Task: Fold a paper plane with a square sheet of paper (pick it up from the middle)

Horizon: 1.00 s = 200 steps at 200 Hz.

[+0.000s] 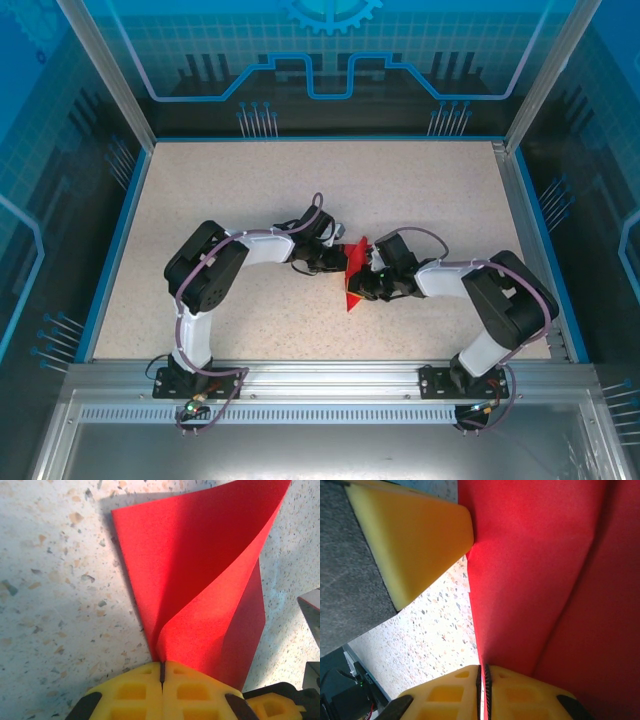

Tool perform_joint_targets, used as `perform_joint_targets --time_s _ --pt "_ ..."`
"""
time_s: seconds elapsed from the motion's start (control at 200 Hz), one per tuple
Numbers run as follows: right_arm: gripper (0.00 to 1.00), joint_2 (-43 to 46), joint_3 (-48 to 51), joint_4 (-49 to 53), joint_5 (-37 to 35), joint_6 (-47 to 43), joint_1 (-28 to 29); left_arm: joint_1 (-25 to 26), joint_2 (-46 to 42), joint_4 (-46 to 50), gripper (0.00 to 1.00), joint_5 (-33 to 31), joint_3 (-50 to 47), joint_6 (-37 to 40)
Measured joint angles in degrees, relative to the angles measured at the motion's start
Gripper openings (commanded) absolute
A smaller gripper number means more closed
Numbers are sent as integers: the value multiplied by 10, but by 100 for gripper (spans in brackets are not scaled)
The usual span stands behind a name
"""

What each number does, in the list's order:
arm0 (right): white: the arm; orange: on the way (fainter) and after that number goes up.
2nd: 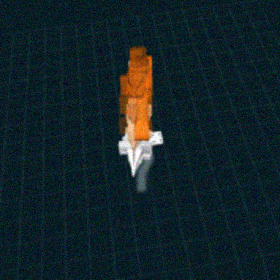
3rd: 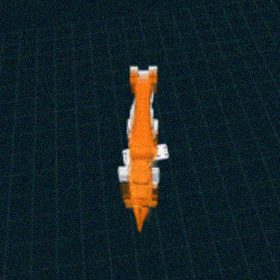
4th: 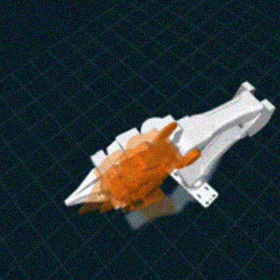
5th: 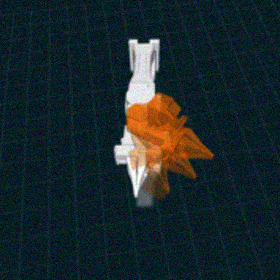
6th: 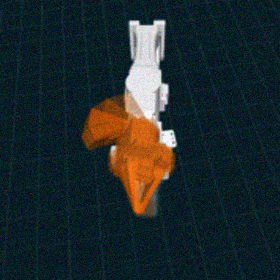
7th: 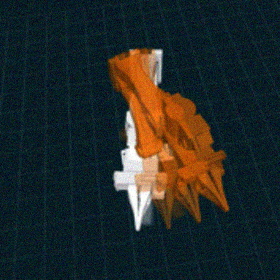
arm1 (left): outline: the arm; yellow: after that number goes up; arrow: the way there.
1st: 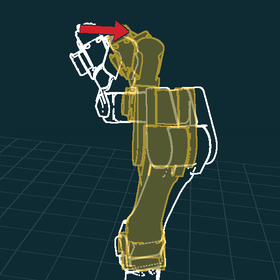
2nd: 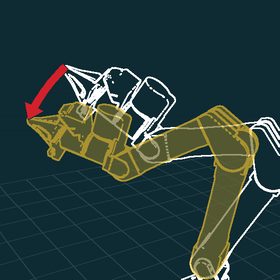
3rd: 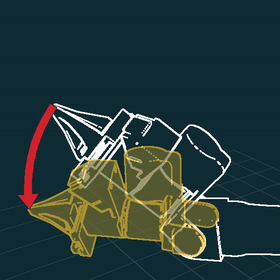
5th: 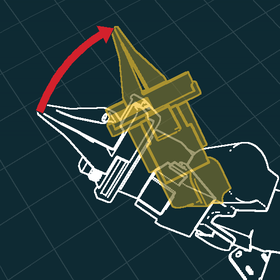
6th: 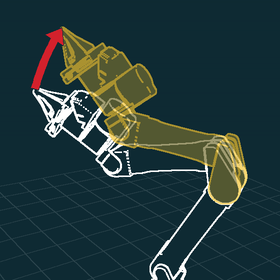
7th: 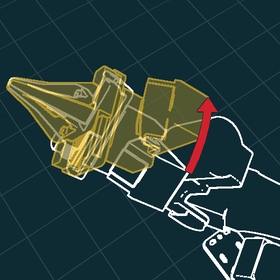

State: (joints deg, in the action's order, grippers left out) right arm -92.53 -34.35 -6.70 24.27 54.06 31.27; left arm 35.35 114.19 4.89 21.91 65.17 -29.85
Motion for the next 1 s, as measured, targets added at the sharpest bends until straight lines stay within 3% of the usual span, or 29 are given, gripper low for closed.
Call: perform_joint_targets --time_s 1.0 --pt "14 -8 0 -24 0 7 30 -7 8 -5 0 20 1 4"
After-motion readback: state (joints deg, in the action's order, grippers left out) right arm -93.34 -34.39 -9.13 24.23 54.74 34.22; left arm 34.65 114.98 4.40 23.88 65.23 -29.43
